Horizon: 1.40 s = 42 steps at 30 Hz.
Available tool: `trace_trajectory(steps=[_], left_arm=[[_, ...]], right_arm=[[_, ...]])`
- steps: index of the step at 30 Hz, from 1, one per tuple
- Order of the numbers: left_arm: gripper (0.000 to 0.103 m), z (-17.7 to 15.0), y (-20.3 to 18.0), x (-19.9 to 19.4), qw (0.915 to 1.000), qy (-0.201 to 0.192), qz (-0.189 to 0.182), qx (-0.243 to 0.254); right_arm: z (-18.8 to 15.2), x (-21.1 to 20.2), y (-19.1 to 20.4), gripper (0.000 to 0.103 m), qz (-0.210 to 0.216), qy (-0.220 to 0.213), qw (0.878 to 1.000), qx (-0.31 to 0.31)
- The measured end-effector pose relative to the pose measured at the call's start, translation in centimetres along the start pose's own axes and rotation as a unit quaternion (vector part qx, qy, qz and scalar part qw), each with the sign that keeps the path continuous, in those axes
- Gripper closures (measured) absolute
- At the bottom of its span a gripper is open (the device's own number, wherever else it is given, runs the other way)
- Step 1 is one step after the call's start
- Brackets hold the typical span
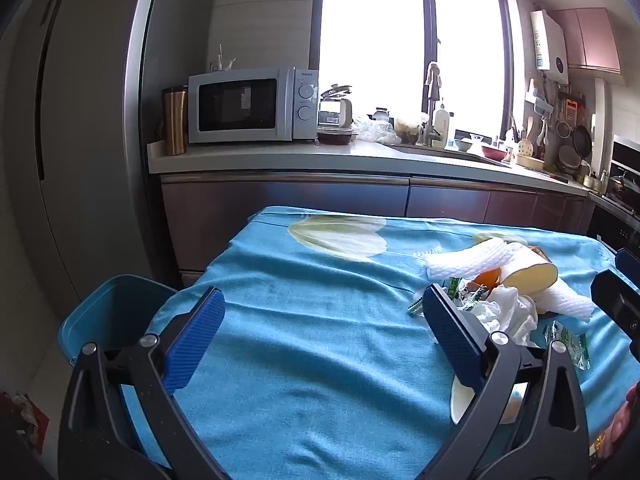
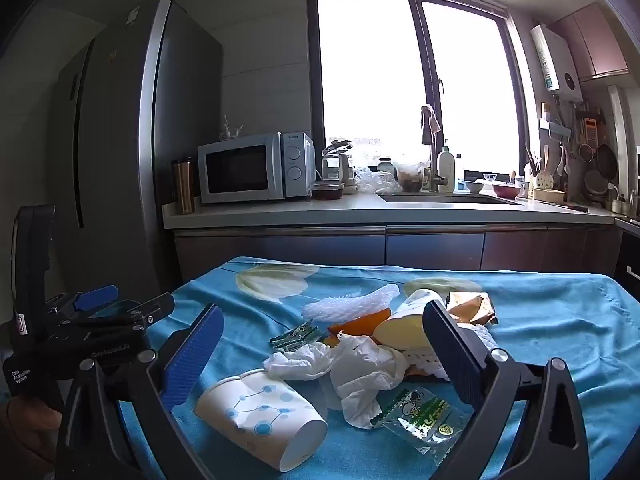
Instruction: Collect trash
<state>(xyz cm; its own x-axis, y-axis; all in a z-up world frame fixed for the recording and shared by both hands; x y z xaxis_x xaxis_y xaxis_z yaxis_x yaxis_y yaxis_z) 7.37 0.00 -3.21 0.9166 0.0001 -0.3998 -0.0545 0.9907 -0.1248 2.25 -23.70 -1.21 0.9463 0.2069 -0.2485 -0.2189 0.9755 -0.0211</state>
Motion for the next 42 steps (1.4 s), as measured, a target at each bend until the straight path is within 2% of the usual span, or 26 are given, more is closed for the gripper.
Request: trace_trajectory(steps=[7, 11, 25, 33, 42], left_arm=[[0.006, 0.4, 0.5, -0.6, 0.9999, -0.016, 0.001, -0.003], [0.006, 0.3, 0.3, -1.1, 0.9997, -0.022, 0.005, 0.007], [0.006, 0.7, -0.1, -2.4, 0.9981, -0.057, 0.007, 0.019], [0.006, 0.7, 0.0, -3.2, 0.9969, -0.076, 0.004, 0.017], [0.006, 0.7, -0.1, -4.0, 0.9953, -0.093, 0.013, 0.027]], right_arm=[[0.0, 0.0, 1.3, 0.007, -0.004, 0.001, 1.0, -0.013], [0.0, -0.3, 0.2, 0.007, 0.006, 0.003, 1.0, 0.003], [-0.3, 0.1, 0.7, 0.007, 0.012, -0.005, 1.0, 0.002], [-0.9, 0.3, 0.0, 0.007, 0.003, 0.014, 1.0, 0.021], [-0.6, -0.5, -0.8, 0.007, -0.015, 0.003, 1.0, 0.016]])
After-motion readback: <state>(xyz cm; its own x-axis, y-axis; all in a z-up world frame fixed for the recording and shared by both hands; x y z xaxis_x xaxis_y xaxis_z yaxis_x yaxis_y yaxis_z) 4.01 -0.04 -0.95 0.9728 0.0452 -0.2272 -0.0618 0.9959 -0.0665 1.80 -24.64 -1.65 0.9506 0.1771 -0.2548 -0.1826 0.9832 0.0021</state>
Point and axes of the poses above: each gripper's, at about its wrist camera, not at the fingertips, and x roughly the way its jaws point, y to its left, z to its top, the point moved 8 cm from there along x, roughly the way its jaws point, and after that the axes turned 5 degrees about -x, right-handed, at the moved point
